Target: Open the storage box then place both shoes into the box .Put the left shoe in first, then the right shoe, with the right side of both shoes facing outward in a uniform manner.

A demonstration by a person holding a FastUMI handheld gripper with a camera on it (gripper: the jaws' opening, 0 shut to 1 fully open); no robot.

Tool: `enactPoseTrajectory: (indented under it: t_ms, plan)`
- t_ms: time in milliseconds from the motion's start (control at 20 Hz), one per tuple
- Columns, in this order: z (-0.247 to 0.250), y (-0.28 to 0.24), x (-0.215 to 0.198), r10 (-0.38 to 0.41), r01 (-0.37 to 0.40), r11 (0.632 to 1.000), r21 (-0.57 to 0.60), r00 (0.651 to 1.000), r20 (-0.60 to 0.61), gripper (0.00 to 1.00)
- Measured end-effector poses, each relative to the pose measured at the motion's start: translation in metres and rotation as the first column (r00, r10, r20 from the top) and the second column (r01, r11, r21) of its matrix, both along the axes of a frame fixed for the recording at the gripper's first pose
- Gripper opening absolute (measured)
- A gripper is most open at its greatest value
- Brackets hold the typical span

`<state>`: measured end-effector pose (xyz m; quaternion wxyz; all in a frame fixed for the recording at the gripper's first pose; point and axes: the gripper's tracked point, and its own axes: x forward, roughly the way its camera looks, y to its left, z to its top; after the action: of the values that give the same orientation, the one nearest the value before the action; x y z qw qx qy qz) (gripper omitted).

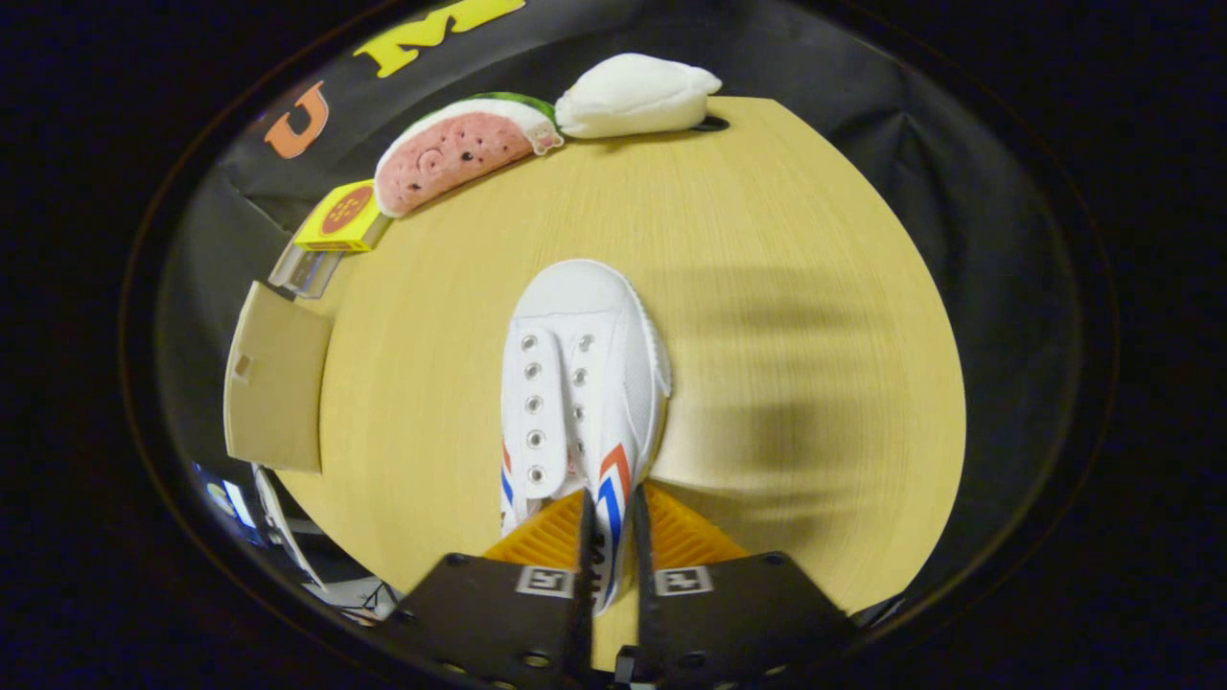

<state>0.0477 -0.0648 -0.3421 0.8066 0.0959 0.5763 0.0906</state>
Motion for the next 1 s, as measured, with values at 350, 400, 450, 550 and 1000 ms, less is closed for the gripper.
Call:
enactPoseTrajectory:
  t_ms: [350, 400, 450, 550, 1000]
  plan:
    - [0.014, 0.018, -0.019, -0.083, 0.08, 0.992, 0.098, 0.996, 0.019, 0.01]
    - [0.017, 0.021, -0.022, -0.086, 0.083, 0.991, 0.103, 0.996, 0.024, 0.01]
    - [0.021, 0.028, -0.026, -0.088, 0.085, 0.99, 0.11, 0.996, 0.03, 0.01]
    - [0.033, 0.046, -0.032, -0.09, 0.084, 0.987, 0.138, 0.995, 0.036, 0.01]
    - [0.118, 0.186, -0.046, -0.066, 0.041, 0.982, 0.182, 0.989, 0.132, 0.01]
